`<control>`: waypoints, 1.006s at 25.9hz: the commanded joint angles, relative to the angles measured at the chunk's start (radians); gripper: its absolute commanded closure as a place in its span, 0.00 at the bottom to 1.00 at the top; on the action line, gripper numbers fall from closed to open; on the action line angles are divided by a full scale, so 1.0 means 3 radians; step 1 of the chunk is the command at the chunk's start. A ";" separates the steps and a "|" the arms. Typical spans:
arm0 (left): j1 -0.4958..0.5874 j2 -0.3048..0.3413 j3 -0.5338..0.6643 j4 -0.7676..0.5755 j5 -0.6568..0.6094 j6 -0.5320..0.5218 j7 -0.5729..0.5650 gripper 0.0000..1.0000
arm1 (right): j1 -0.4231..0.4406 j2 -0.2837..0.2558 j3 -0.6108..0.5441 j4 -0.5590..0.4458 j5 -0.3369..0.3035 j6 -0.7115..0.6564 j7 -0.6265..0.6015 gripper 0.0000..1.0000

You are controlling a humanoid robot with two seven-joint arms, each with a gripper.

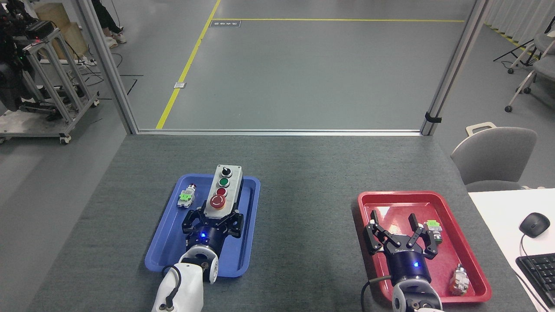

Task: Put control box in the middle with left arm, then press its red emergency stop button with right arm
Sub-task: 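Lift the control box with the left gripper and carry it toward the table middle, then set the control box down between the trays and open the left gripper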

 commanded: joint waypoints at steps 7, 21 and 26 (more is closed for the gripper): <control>0.0622 -0.0196 -0.0499 -0.1049 0.0195 -0.0212 -0.0001 1.00 | -0.0020 -0.0002 -0.0002 -0.0010 0.0000 0.0000 0.0011 0.00; 0.0412 -0.0273 -0.1920 -0.0359 0.0174 0.0601 -0.0226 1.00 | -0.0020 -0.0007 -0.0028 -0.0077 0.0000 0.0010 0.0011 0.00; 0.0397 -0.0273 -0.1920 -0.0344 0.0184 0.0596 -0.0241 0.98 | -0.0020 -0.0023 -0.0043 -0.0087 0.0000 0.0036 0.0011 0.00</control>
